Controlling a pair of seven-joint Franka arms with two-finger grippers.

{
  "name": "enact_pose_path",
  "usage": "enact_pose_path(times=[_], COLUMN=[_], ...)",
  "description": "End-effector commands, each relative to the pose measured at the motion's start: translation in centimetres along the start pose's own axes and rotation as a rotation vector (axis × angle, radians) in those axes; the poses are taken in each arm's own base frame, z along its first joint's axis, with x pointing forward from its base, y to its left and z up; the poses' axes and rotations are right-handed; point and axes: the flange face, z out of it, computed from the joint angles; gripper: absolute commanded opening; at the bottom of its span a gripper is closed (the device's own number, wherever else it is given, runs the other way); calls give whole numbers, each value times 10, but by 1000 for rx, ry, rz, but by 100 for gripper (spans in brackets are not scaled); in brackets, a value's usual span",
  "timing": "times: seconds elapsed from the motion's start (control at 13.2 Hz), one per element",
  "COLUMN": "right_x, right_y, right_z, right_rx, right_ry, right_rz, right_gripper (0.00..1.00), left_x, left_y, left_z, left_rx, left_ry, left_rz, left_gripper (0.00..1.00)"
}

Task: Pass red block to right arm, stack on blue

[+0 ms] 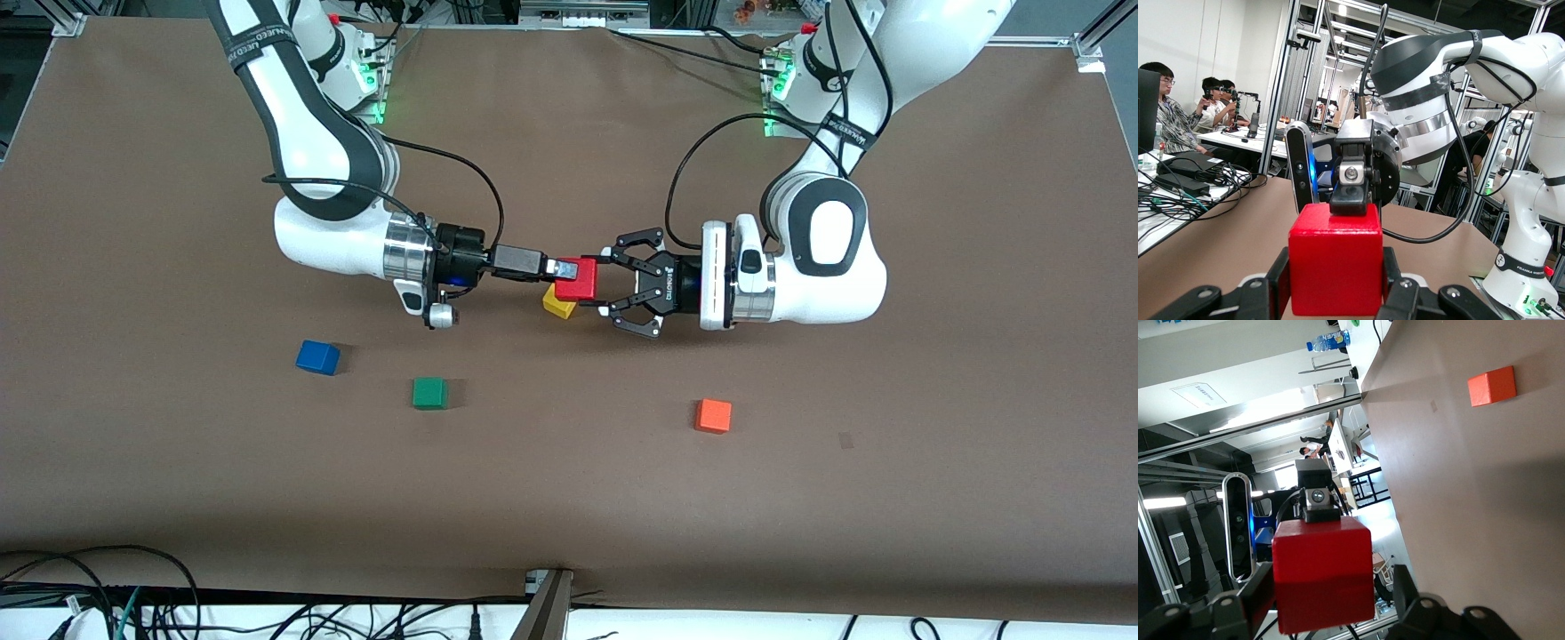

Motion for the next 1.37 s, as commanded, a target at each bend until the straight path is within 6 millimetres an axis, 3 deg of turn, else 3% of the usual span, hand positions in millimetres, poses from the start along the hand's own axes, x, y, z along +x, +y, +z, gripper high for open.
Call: enact_pose_path(times=[0.0,0.15,0.3,0.61,0.68,0.76,1.06,1.29], right_x=[-2,-2,-2,-1,-1,-1,-1,-2], right_y=[-4,-4,-6,-8,-9,-9,-16,-18], right_z=[0,0,0,-1,-1,-2,-5,-10], right_rx=[30,32,34,36,37,36,31,-61], right_ry=[7,3,4,4,4,5,8,22], right_rz=[-19,-14,-16,-21,-22,-23,-41,-102], right_gripper=[71,30,10,1,1,1,1,1], left_x=[7,8,8,12,15,18,29,44], left_y=[-1,0,0,0,-2,-5,-6,3], left_z=[8,9,9,7,-2,-10,-34,-83], left_rx=[8,7,7,9,22,36,57,62], left_ry=[26,26,26,28,20,15,3,-119], left_rz=[-17,-15,-17,-74,-66,-37,-12,64], left_gripper=[0,0,0,0,26,99,100,100])
